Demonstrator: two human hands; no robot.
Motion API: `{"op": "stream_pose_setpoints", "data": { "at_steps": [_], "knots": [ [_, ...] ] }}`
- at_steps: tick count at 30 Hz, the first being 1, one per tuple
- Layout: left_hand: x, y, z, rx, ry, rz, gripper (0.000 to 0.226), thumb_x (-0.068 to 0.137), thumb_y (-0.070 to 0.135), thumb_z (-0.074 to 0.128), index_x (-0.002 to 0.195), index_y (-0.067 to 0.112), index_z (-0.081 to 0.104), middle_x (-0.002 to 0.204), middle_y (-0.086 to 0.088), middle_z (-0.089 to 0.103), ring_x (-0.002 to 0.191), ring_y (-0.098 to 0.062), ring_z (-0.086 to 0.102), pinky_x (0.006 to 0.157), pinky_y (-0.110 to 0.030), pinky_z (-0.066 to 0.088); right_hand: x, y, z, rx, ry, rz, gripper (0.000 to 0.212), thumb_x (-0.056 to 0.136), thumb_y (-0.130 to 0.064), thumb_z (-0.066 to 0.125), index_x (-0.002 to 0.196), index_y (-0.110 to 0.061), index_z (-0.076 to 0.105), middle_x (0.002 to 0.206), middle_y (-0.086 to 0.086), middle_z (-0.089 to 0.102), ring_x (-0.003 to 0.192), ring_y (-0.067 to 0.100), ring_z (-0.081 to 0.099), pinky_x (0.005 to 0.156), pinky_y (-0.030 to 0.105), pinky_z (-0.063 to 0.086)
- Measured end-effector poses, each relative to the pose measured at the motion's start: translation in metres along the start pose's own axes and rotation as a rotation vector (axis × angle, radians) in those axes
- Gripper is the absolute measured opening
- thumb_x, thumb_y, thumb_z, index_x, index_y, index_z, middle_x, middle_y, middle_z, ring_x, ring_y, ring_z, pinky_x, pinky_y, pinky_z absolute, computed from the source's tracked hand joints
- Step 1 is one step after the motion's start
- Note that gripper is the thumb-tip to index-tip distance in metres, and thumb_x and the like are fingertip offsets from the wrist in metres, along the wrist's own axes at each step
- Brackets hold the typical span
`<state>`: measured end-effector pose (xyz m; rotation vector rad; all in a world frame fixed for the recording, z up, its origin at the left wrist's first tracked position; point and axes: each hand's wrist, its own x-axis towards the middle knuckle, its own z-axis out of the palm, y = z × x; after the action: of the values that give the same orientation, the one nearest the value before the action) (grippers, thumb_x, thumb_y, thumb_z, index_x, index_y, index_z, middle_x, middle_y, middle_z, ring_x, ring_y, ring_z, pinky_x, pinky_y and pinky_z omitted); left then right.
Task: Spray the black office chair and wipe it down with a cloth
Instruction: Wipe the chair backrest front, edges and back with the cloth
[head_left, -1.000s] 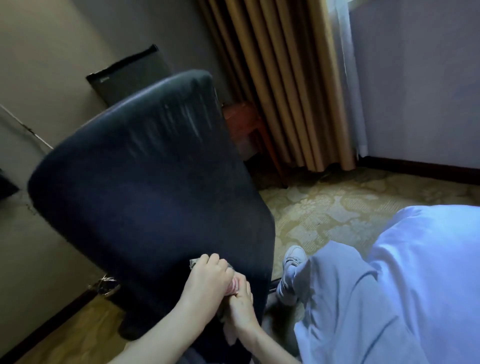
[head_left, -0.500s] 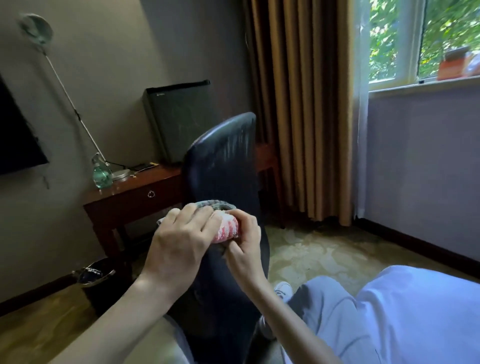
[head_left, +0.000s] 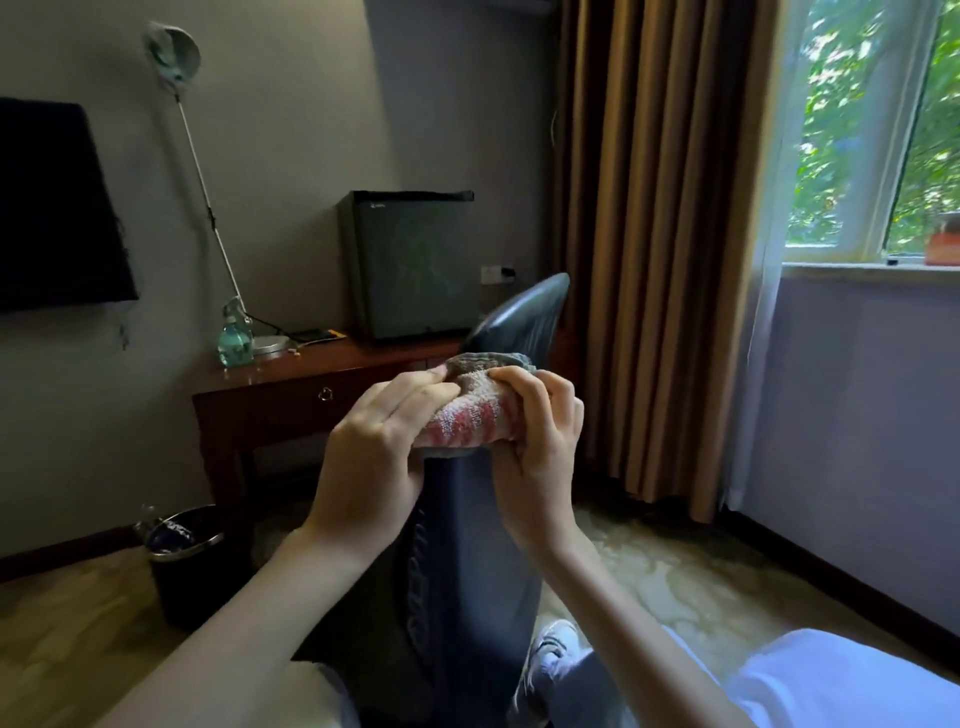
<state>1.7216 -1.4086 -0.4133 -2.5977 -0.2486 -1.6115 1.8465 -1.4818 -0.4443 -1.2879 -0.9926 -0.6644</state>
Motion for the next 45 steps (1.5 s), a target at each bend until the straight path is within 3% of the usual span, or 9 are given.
{"op": "stream_pose_setpoints", "data": {
  "at_steps": [5, 9, 15, 21, 26, 34, 38, 41, 45],
  "knots": [
    [0.008, 0.000, 0.016, -0.084, -0.007, 0.055, 0.042, 0.077, -0.010, 0.067, 0.115, 0.008, 0.066, 0.120, -0.005, 0.064, 0.111, -0.022, 0.060, 0.100, -0.028, 0.044, 0.004, 0.018, 0.000, 0.028, 0.053, 0.020, 0.054, 0.071, 0.001, 0.056, 0.116, -0.029, 0.054, 0.119, 0.001, 0.050, 0.108, 0.015, 0.042, 0.098, 0.028, 0.035],
    [0.007, -0.003, 0.038, -0.149, -0.013, 0.073, 0.040, 0.081, -0.009, 0.065, 0.117, 0.007, 0.066, 0.117, -0.005, 0.064, 0.109, -0.022, 0.059, 0.098, -0.030, 0.047, 0.002, 0.039, -0.007, -0.007, 0.048, -0.011, 0.051, 0.073, 0.001, 0.059, 0.116, -0.026, 0.055, 0.118, 0.004, 0.051, 0.109, 0.016, 0.043, 0.098, 0.030, 0.036],
    [-0.018, -0.009, 0.078, -0.251, 0.028, 0.020, 0.030, 0.089, 0.003, 0.058, 0.119, 0.004, 0.064, 0.121, -0.009, 0.062, 0.113, -0.023, 0.058, 0.100, -0.035, 0.046, -0.012, 0.063, -0.013, -0.104, 0.003, -0.060, 0.036, 0.081, -0.027, 0.054, 0.116, -0.024, 0.055, 0.116, 0.011, 0.052, 0.107, 0.026, 0.045, 0.097, 0.033, 0.037],
    [-0.033, -0.013, 0.105, -0.341, 0.022, -0.040, 0.031, 0.091, 0.009, 0.058, 0.121, 0.002, 0.062, 0.122, -0.011, 0.061, 0.117, -0.022, 0.057, 0.101, -0.036, 0.046, -0.024, 0.077, -0.007, -0.206, 0.073, -0.062, 0.041, 0.076, -0.011, 0.056, 0.115, -0.023, 0.056, 0.118, 0.011, 0.050, 0.109, 0.024, 0.043, 0.097, 0.042, 0.039],
    [-0.072, -0.013, 0.137, -0.347, -0.023, -0.096, 0.030, 0.087, 0.007, 0.066, 0.117, 0.003, 0.065, 0.120, -0.010, 0.063, 0.112, -0.022, 0.059, 0.098, -0.030, 0.049, -0.062, 0.112, -0.011, -0.245, -0.034, -0.034, 0.043, 0.076, -0.004, 0.051, 0.115, -0.022, 0.054, 0.118, 0.015, 0.049, 0.111, 0.027, 0.042, 0.101, 0.028, 0.032],
    [-0.140, -0.002, 0.197, -0.362, -0.069, -0.252, 0.025, 0.085, 0.008, 0.063, 0.109, 0.006, 0.069, 0.108, -0.006, 0.066, 0.102, -0.020, 0.059, 0.094, -0.024, 0.047, -0.128, 0.166, -0.018, -0.273, -0.160, 0.148, 0.058, 0.064, 0.009, 0.050, 0.114, -0.021, 0.052, 0.120, 0.008, 0.046, 0.113, 0.025, 0.044, 0.102, 0.024, 0.032],
    [-0.172, 0.002, 0.228, -0.332, -0.159, -0.337, 0.032, 0.080, 0.004, 0.055, 0.108, 0.009, 0.070, 0.104, -0.003, 0.066, 0.097, -0.019, 0.059, 0.085, -0.033, 0.051, -0.158, 0.187, -0.021, -0.280, -0.247, 0.286, 0.047, 0.072, -0.008, 0.046, 0.114, -0.027, 0.052, 0.121, 0.004, 0.046, 0.111, 0.024, 0.044, 0.102, 0.013, 0.027],
    [-0.176, 0.003, 0.236, -0.325, -0.147, -0.351, 0.035, 0.075, -0.001, 0.060, 0.106, 0.010, 0.069, 0.103, -0.001, 0.067, 0.096, -0.019, 0.058, 0.082, -0.035, 0.052, -0.158, 0.191, -0.021, -0.236, -0.256, 0.328, 0.042, 0.072, -0.015, 0.043, 0.111, -0.026, 0.053, 0.121, 0.002, 0.045, 0.114, 0.023, 0.045, 0.103, 0.014, 0.029],
    [-0.143, 0.006, 0.226, -0.339, 0.004, -0.320, 0.023, 0.083, 0.002, 0.065, 0.103, 0.008, 0.072, 0.105, -0.003, 0.068, 0.097, -0.023, 0.060, 0.086, -0.035, 0.051, -0.127, 0.179, -0.019, -0.195, -0.211, 0.247, 0.055, 0.064, 0.009, 0.053, 0.110, -0.020, 0.055, 0.117, 0.000, 0.047, 0.113, 0.022, 0.048, 0.102, 0.029, 0.037]
  ]
}}
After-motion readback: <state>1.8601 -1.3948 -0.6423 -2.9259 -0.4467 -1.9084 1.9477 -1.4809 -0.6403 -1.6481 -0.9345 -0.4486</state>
